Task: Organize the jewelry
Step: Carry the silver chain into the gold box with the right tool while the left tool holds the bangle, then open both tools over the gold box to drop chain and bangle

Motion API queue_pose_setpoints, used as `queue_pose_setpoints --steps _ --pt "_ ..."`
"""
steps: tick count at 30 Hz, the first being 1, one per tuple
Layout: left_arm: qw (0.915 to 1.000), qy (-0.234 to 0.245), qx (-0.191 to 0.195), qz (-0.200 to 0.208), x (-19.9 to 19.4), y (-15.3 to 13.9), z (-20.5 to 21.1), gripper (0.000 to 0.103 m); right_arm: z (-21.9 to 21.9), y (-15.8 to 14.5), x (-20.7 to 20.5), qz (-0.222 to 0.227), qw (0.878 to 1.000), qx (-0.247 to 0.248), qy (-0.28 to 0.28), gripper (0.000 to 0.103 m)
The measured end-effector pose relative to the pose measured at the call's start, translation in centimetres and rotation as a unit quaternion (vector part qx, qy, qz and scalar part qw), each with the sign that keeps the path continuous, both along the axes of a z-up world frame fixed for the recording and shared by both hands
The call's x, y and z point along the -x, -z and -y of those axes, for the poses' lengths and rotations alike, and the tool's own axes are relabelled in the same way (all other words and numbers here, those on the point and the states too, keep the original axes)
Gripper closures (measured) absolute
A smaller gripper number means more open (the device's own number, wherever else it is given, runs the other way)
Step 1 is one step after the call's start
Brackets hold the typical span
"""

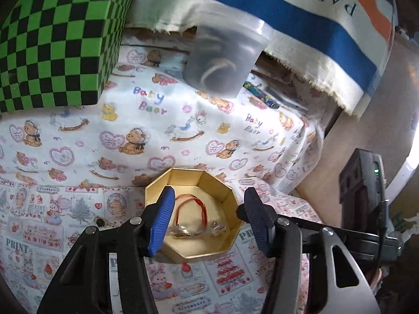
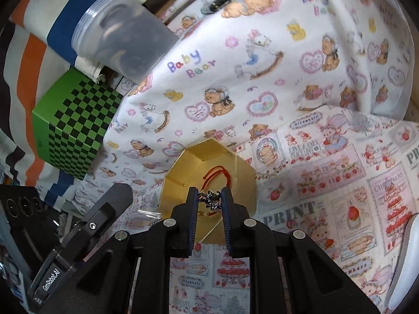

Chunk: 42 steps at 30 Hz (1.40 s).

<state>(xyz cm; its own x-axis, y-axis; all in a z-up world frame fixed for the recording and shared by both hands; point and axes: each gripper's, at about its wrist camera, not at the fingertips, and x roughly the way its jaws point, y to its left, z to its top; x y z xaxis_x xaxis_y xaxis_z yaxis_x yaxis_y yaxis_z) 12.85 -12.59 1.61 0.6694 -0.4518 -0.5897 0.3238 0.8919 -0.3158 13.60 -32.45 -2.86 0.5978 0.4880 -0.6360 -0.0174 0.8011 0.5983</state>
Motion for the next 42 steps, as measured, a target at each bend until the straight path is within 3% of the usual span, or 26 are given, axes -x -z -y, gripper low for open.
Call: queue_pose_setpoints --steps 4,13,14,16,17,24,27,32,36,39,42 --pt "0.9995 -0.006 -0.03 0.008 -0.1 0.6 0.3 0.05 0.1 0.0 0.0 0.001 1.0 0.006 0.001 0.084" --pt "0.9982 -0.039 -0.036 0.026 1.8 -0.3 -3.1 0.049 -0.5 -0.6 0.3 0.015 1.0 0.012 -0.007 0.083" --pt "0.9978 -0.044 -0.04 0.03 2.1 -0.6 -3.5 0.048 -0.6 -0.7 0.3 0.018 1.0 0.011 -0.009 0.082" --pt "0.9966 -0.054 -0.047 0.04 3.0 -1.2 -4.4 0.041 -0.8 -1.1 0.5 0.032 0.999 0.009 -0.012 0.06" --pt "0.9959 -0.059 -0.049 0.047 3.5 -1.5 -4.8 0.038 -0.9 -1.5 0.7 0.041 0.999 0.014 -0.01 0.056" --pt "0.9859 -0.101 -0.081 0.106 7.2 -3.6 -7.3 0.016 -2.4 -3.9 2.5 0.094 0.994 0.06 -0.014 0.055" --pt "0.9774 -0.12 -0.124 0.123 8.5 -3.8 -7.9 0.015 -3.6 -4.7 3.4 0.118 0.989 0.091 -0.011 0.055" --pt "0.9713 -0.149 -0.12 0.142 9.7 -3.3 -10.0 0.007 -5.5 -5.3 4.4 0.141 0.982 0.119 -0.03 0.054" --pt "0.9713 -0.162 -0.118 0.128 8.8 -1.7 -11.4 0.007 -6.7 -5.4 4.8 0.154 0.978 0.138 -0.035 0.054" --pt "0.966 -0.186 -0.143 0.107 7.9 -0.3 -12.1 0.007 -7.1 -5.2 5.0 0.157 0.976 0.147 -0.034 0.054" --pt "0.9687 -0.189 -0.134 0.09 7.3 0.4 -12.8 0.007 -7.6 -4.8 4.9 0.157 0.974 0.16 -0.034 0.053"
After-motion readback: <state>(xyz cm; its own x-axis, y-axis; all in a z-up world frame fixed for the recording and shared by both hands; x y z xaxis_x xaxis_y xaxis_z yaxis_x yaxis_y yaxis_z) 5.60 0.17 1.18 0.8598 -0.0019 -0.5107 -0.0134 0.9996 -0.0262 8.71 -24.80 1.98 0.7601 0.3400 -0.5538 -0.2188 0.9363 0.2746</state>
